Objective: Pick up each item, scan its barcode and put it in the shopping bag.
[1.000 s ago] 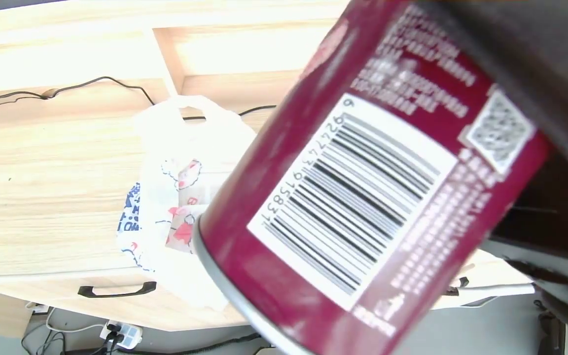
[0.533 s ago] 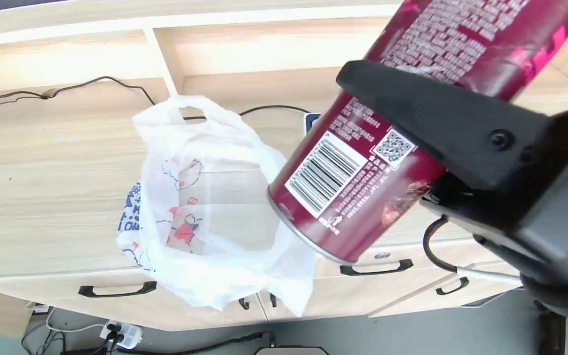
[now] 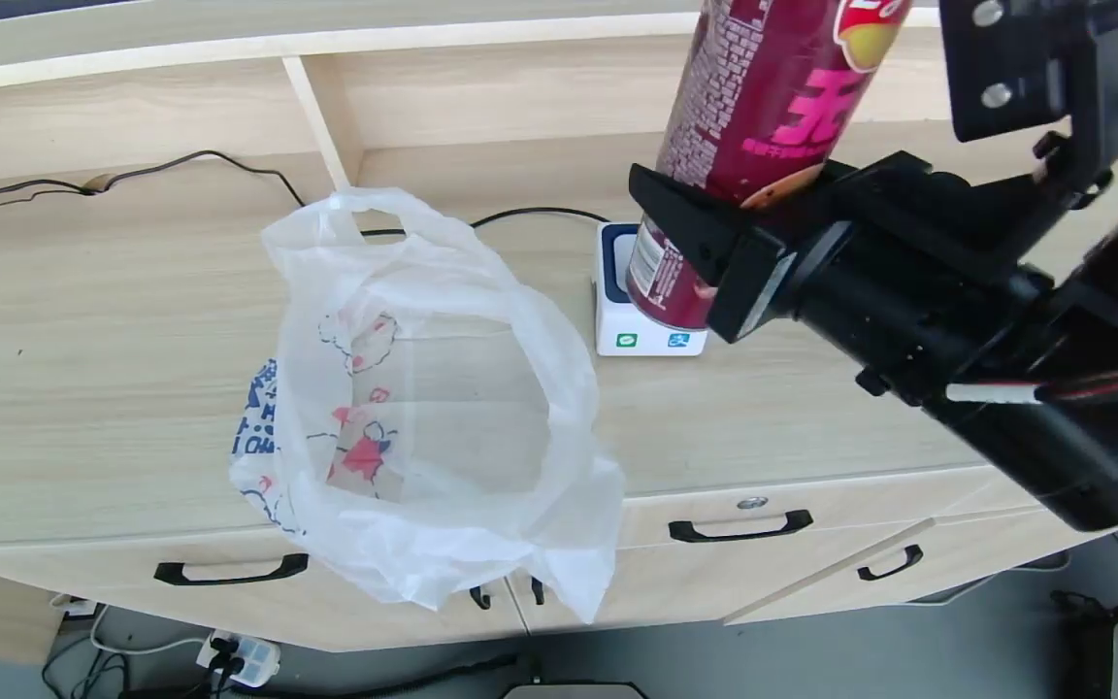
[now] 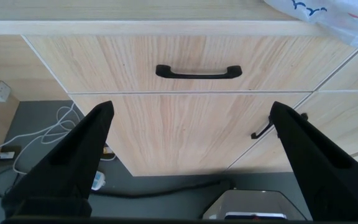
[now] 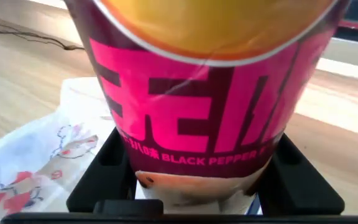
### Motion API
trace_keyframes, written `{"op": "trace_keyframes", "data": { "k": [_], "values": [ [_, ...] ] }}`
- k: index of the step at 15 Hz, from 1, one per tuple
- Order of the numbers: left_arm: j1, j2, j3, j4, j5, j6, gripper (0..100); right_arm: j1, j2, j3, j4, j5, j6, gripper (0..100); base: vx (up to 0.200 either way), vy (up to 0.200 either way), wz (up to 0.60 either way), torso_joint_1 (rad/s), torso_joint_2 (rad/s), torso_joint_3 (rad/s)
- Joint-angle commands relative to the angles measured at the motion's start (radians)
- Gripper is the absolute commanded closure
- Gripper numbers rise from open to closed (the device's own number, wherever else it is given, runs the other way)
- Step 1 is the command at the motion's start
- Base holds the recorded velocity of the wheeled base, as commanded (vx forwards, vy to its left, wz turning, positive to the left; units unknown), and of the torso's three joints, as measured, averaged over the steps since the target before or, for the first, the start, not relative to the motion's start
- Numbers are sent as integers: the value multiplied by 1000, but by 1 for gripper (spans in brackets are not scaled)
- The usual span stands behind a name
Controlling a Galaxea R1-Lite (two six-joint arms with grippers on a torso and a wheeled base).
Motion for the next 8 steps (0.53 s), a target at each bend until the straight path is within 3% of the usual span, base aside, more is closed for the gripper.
{"op": "trace_keyframes", "data": {
  "k": [1,4,6,8],
  "values": [
    [0,2,0,0,0,-1,0,-43,131,-143,-2,-21,-137,100,0,0,0,0,0,0],
    [0,2,0,-6,1,-2,0,-220,158,-232,9,114,-361,100,0,0,0,0,0,0],
    [0,2,0,-8,1,-2,0,-266,178,-298,46,163,-436,100,0,0,0,0,0,0],
    [0,2,0,-6,1,1,0,-341,192,-307,75,372,-641,100,0,0,0,0,0,0]
  ]
}}
